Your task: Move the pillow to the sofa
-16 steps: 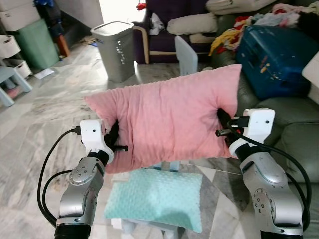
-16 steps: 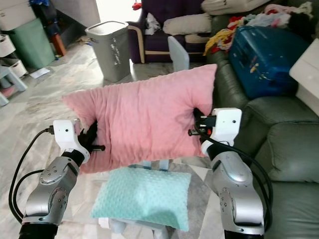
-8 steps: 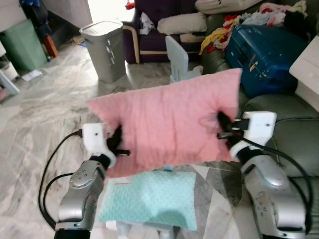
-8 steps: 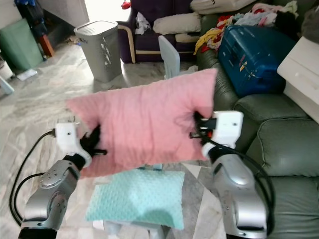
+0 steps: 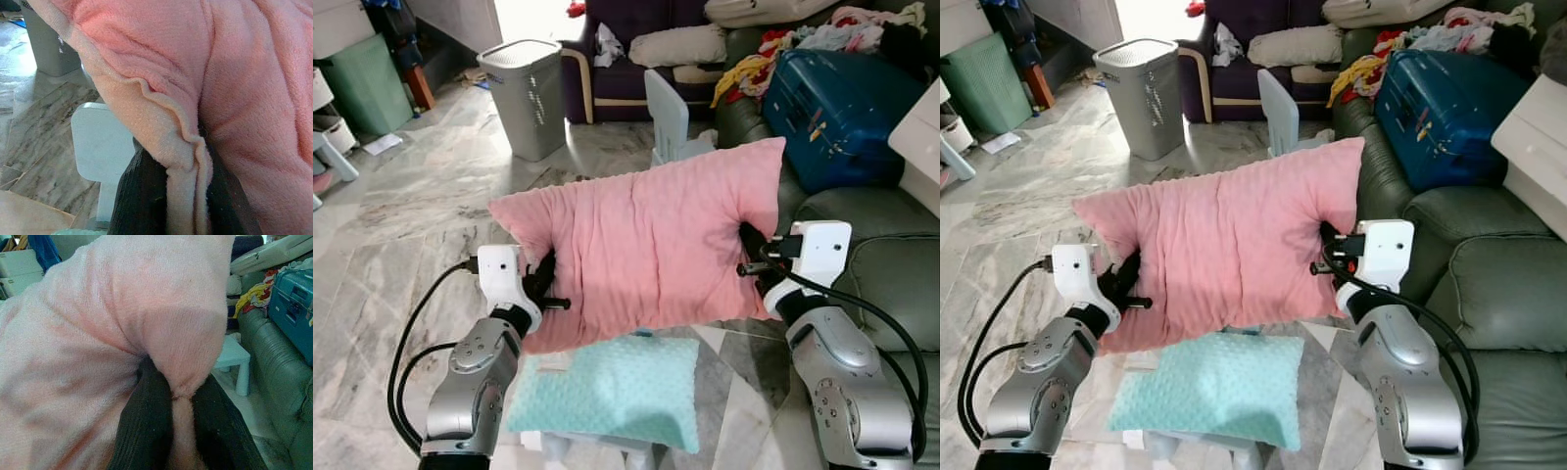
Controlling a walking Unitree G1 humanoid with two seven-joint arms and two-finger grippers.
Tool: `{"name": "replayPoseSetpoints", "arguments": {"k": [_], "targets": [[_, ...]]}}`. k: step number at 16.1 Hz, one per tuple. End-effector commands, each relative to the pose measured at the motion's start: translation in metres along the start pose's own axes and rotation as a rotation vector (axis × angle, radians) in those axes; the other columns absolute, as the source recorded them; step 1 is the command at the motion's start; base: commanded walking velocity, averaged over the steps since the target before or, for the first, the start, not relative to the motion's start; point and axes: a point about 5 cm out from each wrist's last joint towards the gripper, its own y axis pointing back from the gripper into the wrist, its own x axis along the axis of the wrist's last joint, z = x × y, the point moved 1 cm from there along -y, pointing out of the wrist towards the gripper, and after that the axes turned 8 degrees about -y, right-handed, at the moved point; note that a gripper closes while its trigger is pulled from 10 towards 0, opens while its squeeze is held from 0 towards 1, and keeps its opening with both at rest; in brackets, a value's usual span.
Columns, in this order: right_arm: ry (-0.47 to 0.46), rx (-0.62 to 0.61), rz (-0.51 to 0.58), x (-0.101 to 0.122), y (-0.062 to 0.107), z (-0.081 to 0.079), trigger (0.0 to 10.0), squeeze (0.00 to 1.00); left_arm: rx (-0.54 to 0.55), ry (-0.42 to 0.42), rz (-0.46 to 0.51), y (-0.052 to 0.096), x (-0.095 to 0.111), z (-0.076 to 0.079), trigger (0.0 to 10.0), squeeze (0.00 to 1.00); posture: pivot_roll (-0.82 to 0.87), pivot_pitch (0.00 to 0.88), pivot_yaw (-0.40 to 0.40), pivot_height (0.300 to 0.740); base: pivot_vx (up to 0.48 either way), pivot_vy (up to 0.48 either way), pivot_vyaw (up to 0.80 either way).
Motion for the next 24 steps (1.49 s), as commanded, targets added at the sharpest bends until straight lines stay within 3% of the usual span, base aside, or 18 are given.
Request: {"name": "replayPoseSetpoints", "arguments": {"k": [1, 12, 20, 24], "targets": [[0.007, 0.012, 0.043, 0.0109, 0.0013, -0.0042, 10.0, 0.0, -0.004, -0.003, 0.019, 0.0017, 0.0062, -0.0007, 10.0, 0.0, -0.19, 0.0, 0.056, 0.74, 0.0, -0.349, 0.0], [0.006, 0.016, 0.038, 0.0102, -0.0004, -0.0049, 10.0, 0.0, 0.0, -0.005, 0.016, 0.0011, 0.0057, -0.0007, 10.0, 0.0, -0.18, 0.0, 0.056, 0.74, 0.0, -0.032, 0.0], [0.007, 0.019, 0.036, 0.0097, -0.0017, -0.0052, 10.0, 0.0, 0.0, -0.004, 0.016, 0.0008, 0.0051, -0.0012, 10.0, 0.0, -0.18, 0.0, 0.055, 0.74, 0.0, -0.428, 0.0], [0.007, 0.019, 0.036, 0.0097, -0.0013, -0.0052, 10.0, 0.0, 0.005, 0.035, 0.023, 0.0006, 0.0057, -0.0008, 10.0, 0.0, -0.18, 0.0, 0.057, 0.74, 0.0, 0.0, 0.0]]}}
